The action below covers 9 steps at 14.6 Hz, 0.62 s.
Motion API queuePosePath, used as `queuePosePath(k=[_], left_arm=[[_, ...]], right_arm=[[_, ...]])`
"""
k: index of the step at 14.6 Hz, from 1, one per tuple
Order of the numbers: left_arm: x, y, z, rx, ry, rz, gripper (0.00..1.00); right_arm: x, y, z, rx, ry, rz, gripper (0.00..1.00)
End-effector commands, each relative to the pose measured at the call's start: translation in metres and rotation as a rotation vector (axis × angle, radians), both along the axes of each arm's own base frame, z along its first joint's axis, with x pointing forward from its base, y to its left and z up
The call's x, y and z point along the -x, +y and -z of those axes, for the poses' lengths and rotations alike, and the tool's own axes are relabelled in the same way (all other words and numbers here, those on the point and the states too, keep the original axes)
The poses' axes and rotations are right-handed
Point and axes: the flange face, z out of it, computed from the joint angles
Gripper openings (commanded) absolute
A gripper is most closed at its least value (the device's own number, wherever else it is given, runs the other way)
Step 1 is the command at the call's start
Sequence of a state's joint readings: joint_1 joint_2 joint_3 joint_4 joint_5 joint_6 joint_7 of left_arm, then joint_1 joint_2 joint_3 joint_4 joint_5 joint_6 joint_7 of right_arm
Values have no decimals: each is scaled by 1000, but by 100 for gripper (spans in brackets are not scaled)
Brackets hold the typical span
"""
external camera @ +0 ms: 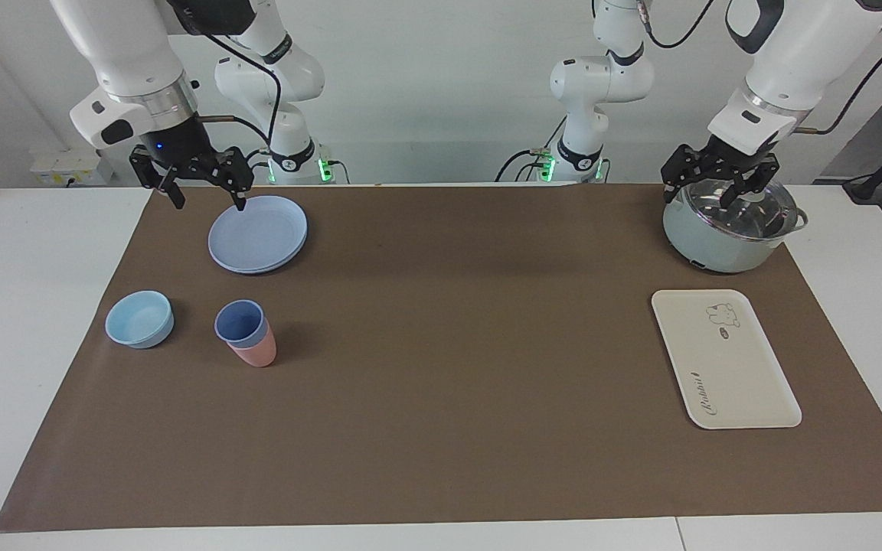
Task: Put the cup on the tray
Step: 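Move the right gripper toward the blue-and-pink cup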
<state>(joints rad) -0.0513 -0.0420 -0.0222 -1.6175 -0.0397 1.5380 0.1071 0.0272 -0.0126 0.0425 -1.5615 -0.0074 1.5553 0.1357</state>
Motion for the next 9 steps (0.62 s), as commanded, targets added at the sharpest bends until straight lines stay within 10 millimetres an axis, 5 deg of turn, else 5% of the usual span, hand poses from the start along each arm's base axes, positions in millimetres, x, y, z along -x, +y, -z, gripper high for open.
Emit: queuePosePath(k=[1,9], left_arm=[[7,2,-2,13,-3,-11,100],[7,2,-2,13,-4,-11,100]], right_arm=[[4,-2,0,6,9,0,99],[8,-19,-11,1,-12,44,97]])
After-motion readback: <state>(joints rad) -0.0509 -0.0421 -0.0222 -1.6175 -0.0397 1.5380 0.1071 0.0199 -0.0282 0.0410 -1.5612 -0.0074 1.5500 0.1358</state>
